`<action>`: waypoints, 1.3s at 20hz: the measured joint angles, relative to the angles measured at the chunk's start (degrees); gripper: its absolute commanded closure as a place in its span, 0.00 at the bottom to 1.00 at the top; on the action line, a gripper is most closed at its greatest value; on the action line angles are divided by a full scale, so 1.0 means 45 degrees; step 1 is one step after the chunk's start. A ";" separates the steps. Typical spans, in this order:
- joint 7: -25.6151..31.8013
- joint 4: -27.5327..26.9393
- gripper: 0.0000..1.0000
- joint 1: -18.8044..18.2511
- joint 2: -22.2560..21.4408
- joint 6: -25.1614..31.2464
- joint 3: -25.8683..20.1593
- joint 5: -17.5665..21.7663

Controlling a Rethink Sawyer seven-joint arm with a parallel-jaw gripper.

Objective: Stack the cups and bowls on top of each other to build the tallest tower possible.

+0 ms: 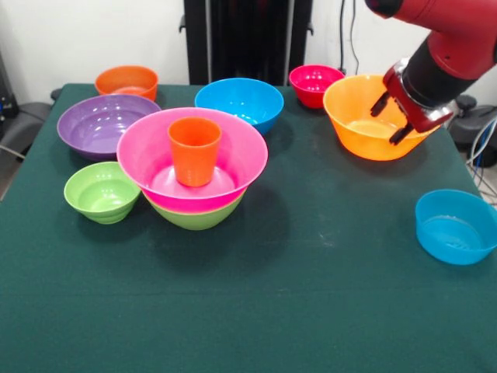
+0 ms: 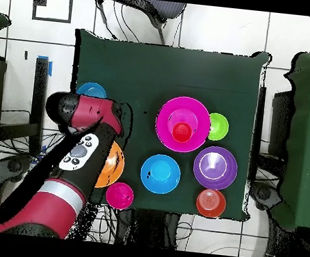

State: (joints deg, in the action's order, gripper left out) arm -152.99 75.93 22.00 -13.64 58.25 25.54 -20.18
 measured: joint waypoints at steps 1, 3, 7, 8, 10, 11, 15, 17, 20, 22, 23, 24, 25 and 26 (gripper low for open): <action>0.0000 0.0057 0.00 -0.0013 0.0037 -0.0327 0.0000 0.0000; 0.0000 0.0169 0.00 -0.0030 0.0073 -0.0860 -0.0002 0.0000; 0.0000 0.0322 0.00 -0.0037 0.0071 -0.1427 -0.0002 0.0000; 0.0000 0.0418 0.00 -0.0036 0.0041 -0.1586 -0.0004 0.0000; 0.0000 0.0471 0.00 -0.0036 -0.0001 -0.1586 -0.0004 0.0000; 0.0000 0.0536 0.00 -0.0036 -0.0085 -0.1546 -0.0002 0.0000; 0.0000 0.0593 0.00 -0.0036 -0.0294 -0.1377 -0.0004 0.0000; 0.0000 0.0598 0.00 -0.0036 -0.0455 -0.1245 -0.0002 0.0000; 0.0000 0.0600 0.00 -0.0036 -0.0744 -0.1097 0.0002 0.0000; 0.0000 0.0600 0.00 -0.0036 -0.0821 -0.1100 0.0000 0.0000; 0.0000 0.0600 0.00 -0.0036 -0.0857 -0.1100 0.0000 0.0000; 0.0000 0.0600 0.00 -0.0036 -0.0917 -0.1100 0.0002 0.0000; 0.0000 0.0600 0.00 -0.0036 -0.0923 -0.1100 0.0002 0.0000; 0.0000 0.0600 0.00 -0.0036 -0.0922 -0.1100 0.0002 0.0000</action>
State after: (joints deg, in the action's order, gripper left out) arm -152.99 78.63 21.84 -17.79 53.30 25.55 -20.18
